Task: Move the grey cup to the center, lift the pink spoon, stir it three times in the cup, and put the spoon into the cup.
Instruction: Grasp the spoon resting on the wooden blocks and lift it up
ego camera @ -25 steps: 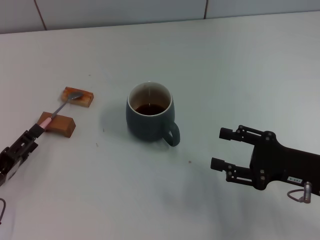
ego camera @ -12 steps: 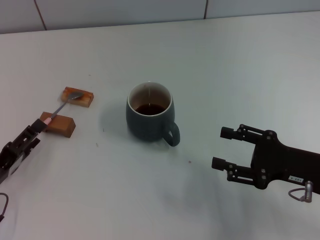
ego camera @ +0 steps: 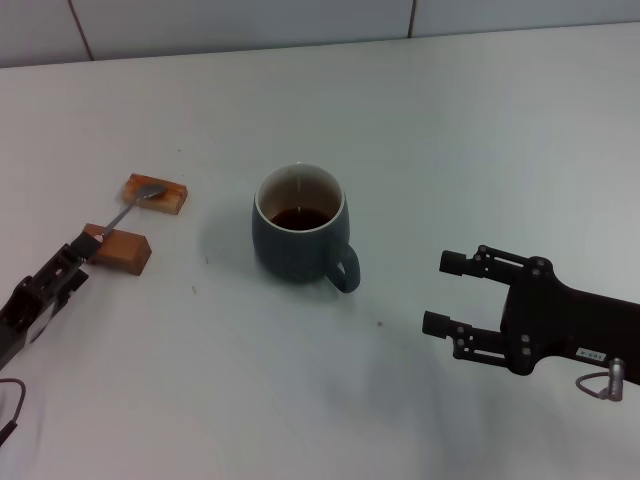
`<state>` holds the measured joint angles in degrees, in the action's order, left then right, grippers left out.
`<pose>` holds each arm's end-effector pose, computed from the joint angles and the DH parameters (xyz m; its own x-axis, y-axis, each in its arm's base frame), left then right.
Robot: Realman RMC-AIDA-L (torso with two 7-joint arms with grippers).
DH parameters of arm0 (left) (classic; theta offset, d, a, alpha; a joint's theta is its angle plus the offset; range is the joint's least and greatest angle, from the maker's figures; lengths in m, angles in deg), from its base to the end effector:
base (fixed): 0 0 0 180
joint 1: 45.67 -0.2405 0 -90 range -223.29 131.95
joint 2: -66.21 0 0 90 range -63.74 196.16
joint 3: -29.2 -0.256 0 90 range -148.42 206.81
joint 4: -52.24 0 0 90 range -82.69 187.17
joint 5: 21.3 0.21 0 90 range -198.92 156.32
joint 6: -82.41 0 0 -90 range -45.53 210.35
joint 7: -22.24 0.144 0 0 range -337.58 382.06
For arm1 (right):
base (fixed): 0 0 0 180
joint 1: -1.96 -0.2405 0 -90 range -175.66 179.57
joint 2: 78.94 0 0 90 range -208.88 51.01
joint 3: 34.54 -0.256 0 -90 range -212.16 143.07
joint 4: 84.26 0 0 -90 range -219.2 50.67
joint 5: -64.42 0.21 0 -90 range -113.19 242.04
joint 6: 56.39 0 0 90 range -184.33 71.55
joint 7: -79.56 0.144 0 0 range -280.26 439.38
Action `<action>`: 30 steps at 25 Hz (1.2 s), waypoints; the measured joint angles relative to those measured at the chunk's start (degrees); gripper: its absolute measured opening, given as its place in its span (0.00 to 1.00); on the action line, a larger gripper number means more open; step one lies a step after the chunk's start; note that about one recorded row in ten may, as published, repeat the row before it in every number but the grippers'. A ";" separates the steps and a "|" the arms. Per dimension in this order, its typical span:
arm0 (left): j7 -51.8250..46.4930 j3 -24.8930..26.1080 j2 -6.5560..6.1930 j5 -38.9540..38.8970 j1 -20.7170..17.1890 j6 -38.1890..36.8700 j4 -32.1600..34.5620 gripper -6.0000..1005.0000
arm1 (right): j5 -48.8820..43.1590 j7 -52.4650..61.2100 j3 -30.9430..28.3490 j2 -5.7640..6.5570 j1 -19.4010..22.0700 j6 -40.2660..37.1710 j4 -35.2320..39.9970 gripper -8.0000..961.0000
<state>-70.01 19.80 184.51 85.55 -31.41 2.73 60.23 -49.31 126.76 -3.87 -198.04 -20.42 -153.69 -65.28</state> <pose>-0.3762 0.2323 -0.0206 -0.2232 0.5056 0.8334 0.9495 -0.0807 0.3033 0.2971 0.2484 -0.0335 0.7345 -0.1463 -0.6626 -0.3547 -0.9152 -0.1911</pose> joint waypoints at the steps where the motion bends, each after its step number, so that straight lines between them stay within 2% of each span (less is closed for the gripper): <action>1: 0.00 0.00 0.00 0.00 0.00 0.00 0.00 0.86 | 0.00 0.00 0.00 0.01 -0.02 0.03 0.00 0.78; 27: -0.04 1.67 0.00 -0.08 0.84 2.28 -1.93 0.86 | -0.07 -0.01 0.30 -0.08 -0.21 0.20 0.00 0.78; 30: 0.00 2.19 0.00 -0.10 0.81 2.30 -1.93 0.76 | -0.09 0.25 1.01 -0.08 -0.26 0.40 0.00 0.78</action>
<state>-70.01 21.99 184.50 85.45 -30.61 5.03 58.30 -49.41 127.02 -2.86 -198.12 -20.69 -153.29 -65.28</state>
